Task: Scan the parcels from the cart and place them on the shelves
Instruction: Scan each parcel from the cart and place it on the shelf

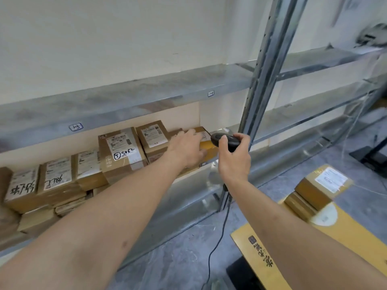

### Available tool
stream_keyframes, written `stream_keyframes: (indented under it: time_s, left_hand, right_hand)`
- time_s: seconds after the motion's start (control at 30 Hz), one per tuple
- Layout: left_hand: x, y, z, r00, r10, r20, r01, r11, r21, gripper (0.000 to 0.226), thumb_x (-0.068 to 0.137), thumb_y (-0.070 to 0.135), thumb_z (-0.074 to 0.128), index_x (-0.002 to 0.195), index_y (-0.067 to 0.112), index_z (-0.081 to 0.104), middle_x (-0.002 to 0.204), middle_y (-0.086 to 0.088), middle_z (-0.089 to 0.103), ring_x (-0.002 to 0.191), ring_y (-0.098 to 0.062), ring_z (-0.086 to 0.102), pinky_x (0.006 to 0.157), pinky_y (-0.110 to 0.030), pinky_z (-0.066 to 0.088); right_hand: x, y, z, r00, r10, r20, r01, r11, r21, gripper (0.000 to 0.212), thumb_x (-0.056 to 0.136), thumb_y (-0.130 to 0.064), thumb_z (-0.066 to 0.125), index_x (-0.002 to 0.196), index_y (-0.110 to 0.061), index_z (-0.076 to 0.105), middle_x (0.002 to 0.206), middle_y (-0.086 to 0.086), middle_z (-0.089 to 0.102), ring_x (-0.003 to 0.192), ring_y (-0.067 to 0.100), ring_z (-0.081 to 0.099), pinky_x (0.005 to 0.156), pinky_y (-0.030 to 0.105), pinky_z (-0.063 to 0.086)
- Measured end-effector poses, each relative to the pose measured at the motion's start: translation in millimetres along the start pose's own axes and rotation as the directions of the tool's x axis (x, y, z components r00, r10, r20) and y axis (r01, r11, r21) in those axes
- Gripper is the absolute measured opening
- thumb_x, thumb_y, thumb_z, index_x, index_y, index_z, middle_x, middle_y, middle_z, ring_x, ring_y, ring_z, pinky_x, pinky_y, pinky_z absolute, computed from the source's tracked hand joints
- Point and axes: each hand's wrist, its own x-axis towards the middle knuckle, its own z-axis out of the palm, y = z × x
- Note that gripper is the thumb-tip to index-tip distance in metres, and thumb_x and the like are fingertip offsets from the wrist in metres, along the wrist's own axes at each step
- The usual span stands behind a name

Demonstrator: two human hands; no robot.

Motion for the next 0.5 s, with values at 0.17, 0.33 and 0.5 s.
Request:
stream_keyframes:
  time_s: [0.17,0.33,0.5]
  left_hand:
    - [-23,36,-9,0.986,0.164,-0.035,-0.164,0.986,0.007,0.053,0.096,0.058,0.054,0.135,0.022,0.06,0.137,-0.006,0.058,0.124,-0.035,0.056,0.1,-0.049,0.05]
    - [-40,78,-9,0.954,0.297,-0.033,-0.297,0.955,-0.01,0.051,0.097,0.057,0.056,0.128,0.018,0.06,0.135,-0.01,0.058,0.125,-0.035,0.056,0.097,-0.048,0.05]
    - [-41,135,0,0.925,0.381,-0.009,-0.38,0.925,0.018,0.061,0.096,0.06,0.052,0.141,0.019,0.054,0.137,-0.007,0.058,0.124,-0.034,0.059,0.099,-0.05,0.052]
  right_hand:
    - [-33,1,-44,0.993,0.018,-0.116,-0.022,0.999,-0.036,0.029,0.102,-0.054,0.053,0.122,-0.036,0.044,0.098,-0.011,0.063,0.089,0.019,0.065,0.077,0.039,0.051]
    - [-55,11,-92,0.975,0.031,-0.22,-0.048,0.996,-0.069,0.029,0.102,-0.054,0.052,0.122,-0.035,0.044,0.095,-0.015,0.061,0.087,0.017,0.063,0.076,0.039,0.049]
    - [-55,29,-146,0.945,0.059,-0.321,-0.089,0.993,-0.079,0.03,0.103,-0.051,0.054,0.124,-0.032,0.046,0.097,-0.011,0.061,0.093,0.023,0.063,0.079,0.036,0.045]
